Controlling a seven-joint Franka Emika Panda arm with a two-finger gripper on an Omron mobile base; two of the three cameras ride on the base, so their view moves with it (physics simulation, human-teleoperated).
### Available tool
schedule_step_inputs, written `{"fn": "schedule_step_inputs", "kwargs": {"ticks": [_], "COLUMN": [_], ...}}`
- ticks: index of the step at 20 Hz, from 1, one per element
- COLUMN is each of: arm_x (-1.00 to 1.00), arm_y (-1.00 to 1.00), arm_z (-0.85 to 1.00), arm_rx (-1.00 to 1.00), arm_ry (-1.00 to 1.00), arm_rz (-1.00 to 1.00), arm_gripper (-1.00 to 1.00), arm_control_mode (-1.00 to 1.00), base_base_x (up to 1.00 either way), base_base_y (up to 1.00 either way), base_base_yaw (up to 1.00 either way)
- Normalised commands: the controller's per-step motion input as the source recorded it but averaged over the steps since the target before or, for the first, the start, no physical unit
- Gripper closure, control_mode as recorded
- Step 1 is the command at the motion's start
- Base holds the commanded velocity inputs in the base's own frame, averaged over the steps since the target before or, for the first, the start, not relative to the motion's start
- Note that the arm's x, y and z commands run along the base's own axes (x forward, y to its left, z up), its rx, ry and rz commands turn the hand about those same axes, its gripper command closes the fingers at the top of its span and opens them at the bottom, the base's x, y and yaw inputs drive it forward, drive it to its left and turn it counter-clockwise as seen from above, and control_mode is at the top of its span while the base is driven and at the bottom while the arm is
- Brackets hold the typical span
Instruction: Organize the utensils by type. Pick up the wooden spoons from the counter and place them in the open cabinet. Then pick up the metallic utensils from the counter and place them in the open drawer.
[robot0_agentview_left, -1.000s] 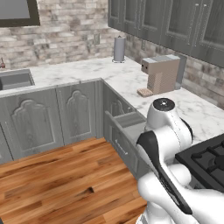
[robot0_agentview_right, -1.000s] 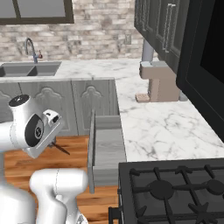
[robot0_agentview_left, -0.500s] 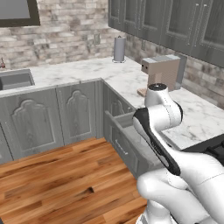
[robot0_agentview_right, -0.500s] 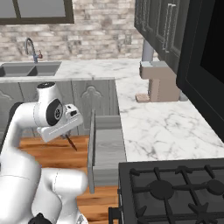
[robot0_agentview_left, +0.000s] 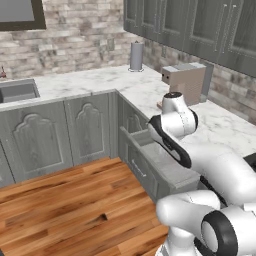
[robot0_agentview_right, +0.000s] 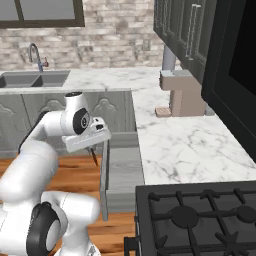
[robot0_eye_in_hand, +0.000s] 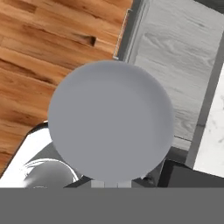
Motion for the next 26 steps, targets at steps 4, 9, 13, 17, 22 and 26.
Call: {"fn": "schedule_step_inputs", "kwargs": {"ticks": [4,9,13,17,22,26], "arm_x": [0.6,0.67,0.54,0.5,0.35,0.27], "arm_y": [-0.25,-0.22,-0.1,-0.03,-0.01,0.0], "arm_z": [-0.46,-0.41,-0.48,-0.44,-0.4,-0.39], "arm_rx": [0.0,0.0,0.0,0.0,0.0,0.0], "arm_ry": [0.0,0.07,0.09,0.18,0.14,0.02], "arm_rz": [-0.22,-0.14,-0.05,-0.01,0.0,-0.01], "arm_gripper": [1.0,1.0,1.0,1.0,1.0,1.0], "arm_control_mode": [-1.0,-1.0,-1.0,-1.0,-1.0,-1.0], "base_base_x": [0.0,0.0,0.0,0.0,0.0,0.0], "base_base_y": [0.0,0.0,0.0,0.0,0.0,0.0], "base_base_yaw": [0.0,0.0,0.0,0.0,0.0,0.0]}}
